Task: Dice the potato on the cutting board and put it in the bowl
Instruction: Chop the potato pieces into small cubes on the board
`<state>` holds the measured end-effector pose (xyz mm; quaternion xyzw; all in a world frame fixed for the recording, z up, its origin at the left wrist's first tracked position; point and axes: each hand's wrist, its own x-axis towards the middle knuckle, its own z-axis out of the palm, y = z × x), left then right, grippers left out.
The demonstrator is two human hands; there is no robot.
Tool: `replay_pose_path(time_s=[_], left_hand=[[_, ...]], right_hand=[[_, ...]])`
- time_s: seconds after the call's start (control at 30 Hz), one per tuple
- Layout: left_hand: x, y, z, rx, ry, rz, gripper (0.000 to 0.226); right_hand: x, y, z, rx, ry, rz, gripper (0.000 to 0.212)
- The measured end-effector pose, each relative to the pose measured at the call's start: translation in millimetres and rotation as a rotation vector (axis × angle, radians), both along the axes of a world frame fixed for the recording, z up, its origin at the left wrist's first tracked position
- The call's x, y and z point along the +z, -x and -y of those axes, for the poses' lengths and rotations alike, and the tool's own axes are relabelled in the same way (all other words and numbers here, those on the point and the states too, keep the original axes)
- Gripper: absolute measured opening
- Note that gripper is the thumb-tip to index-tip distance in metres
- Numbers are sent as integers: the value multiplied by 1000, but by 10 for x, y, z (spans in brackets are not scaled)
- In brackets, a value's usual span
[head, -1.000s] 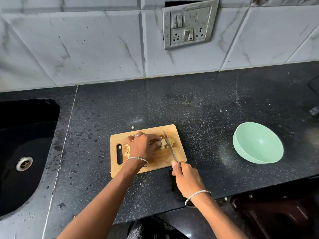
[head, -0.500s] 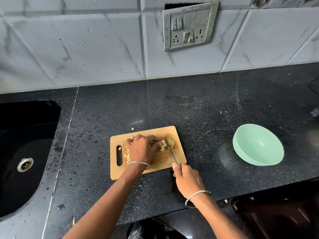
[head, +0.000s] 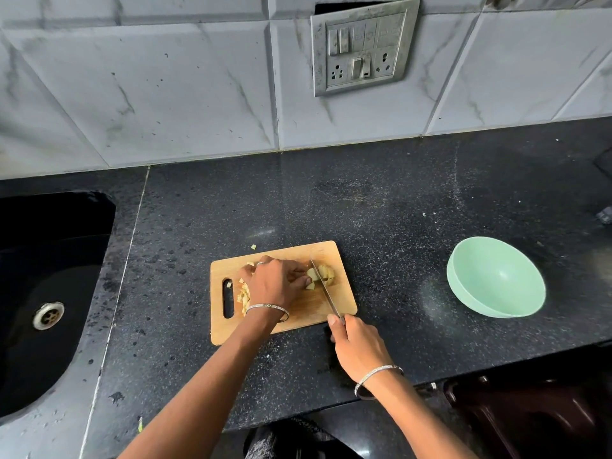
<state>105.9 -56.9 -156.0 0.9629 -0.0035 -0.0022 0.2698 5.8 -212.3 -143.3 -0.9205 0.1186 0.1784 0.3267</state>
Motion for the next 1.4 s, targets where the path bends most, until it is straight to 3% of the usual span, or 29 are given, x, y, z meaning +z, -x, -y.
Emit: replay_pose_path(time_s=[0.4, 0.57, 0.9, 1.13, 1.4], left_hand=[[91, -14, 24, 0, -47, -21, 18], [125, -84, 25, -26, -25, -59, 9], [123, -6, 52, 24, -35, -52, 13], [80, 39, 4, 16, 43, -10, 20], [33, 56, 20, 21, 25, 6, 18]], right_hand=[[49, -1, -67, 19, 10, 2, 41], [120, -118, -157, -8, 102, -30, 41], [119, 180, 3, -11, 156, -84, 46], [160, 180, 22, -15, 128, -4, 48], [188, 76, -73, 11, 78, -37, 48]])
